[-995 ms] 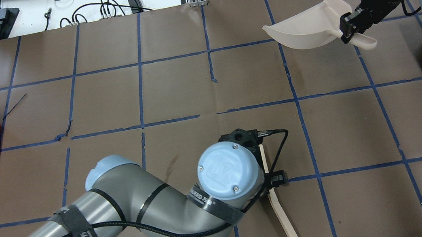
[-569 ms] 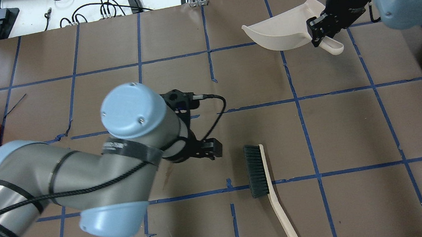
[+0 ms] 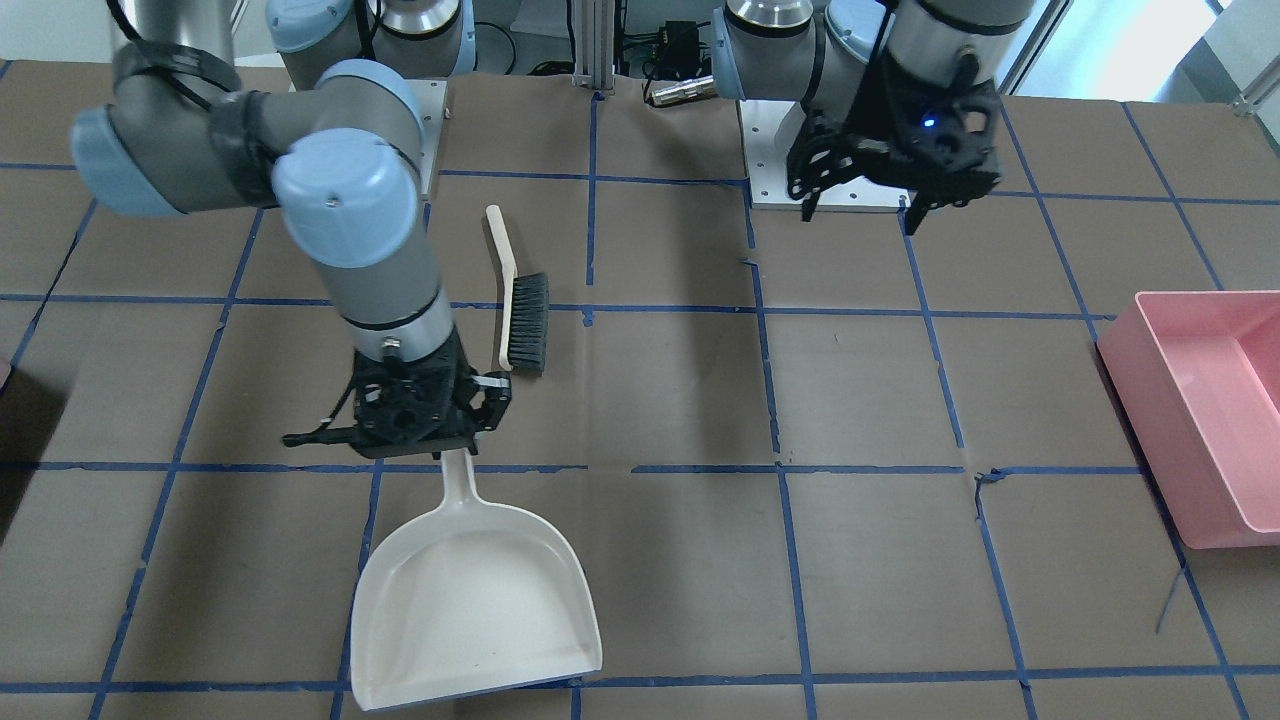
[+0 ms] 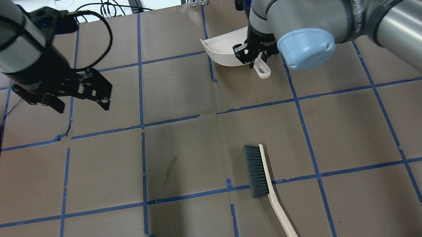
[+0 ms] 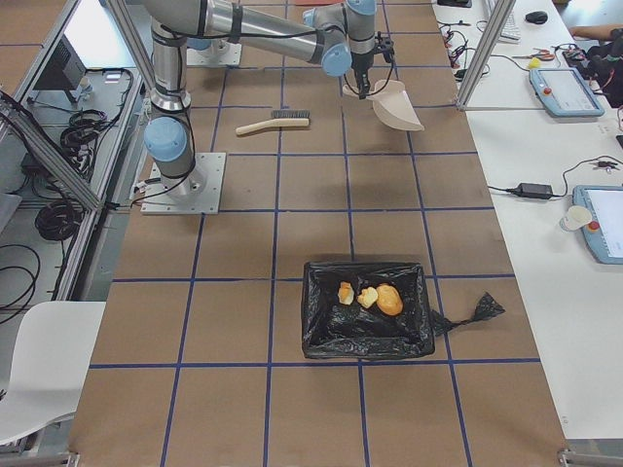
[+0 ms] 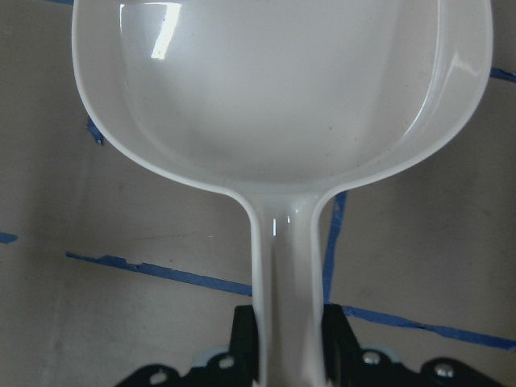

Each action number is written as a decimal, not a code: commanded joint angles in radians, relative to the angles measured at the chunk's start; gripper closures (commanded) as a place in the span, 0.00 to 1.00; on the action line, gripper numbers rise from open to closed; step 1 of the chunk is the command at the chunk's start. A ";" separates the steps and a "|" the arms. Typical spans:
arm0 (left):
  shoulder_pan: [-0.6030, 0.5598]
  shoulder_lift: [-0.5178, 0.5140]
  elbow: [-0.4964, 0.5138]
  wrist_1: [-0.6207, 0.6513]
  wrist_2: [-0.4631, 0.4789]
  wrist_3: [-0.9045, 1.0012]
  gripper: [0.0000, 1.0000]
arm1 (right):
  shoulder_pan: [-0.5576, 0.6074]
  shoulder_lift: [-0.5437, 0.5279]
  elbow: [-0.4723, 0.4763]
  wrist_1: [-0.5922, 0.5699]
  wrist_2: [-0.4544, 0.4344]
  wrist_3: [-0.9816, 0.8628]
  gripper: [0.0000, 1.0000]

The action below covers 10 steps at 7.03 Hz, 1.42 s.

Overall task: Sweep and dump trash in nearest bin
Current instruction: 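Set the dustpan down on the table with the right gripper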

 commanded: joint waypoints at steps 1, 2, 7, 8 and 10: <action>0.095 -0.007 0.047 -0.079 0.004 0.083 0.00 | 0.129 0.102 -0.005 -0.123 -0.048 0.153 1.00; 0.092 -0.010 0.029 -0.071 0.006 0.071 0.00 | 0.149 0.106 -0.004 -0.123 -0.075 0.178 1.00; 0.089 0.035 -0.082 -0.054 -0.003 -0.073 0.00 | 0.160 0.128 -0.001 -0.111 -0.062 0.193 0.79; 0.087 0.038 -0.076 -0.054 -0.006 -0.073 0.00 | 0.160 0.146 -0.004 -0.113 -0.056 0.198 0.62; 0.052 0.036 -0.071 -0.054 -0.002 -0.087 0.00 | 0.154 0.148 -0.008 -0.108 -0.050 0.281 0.16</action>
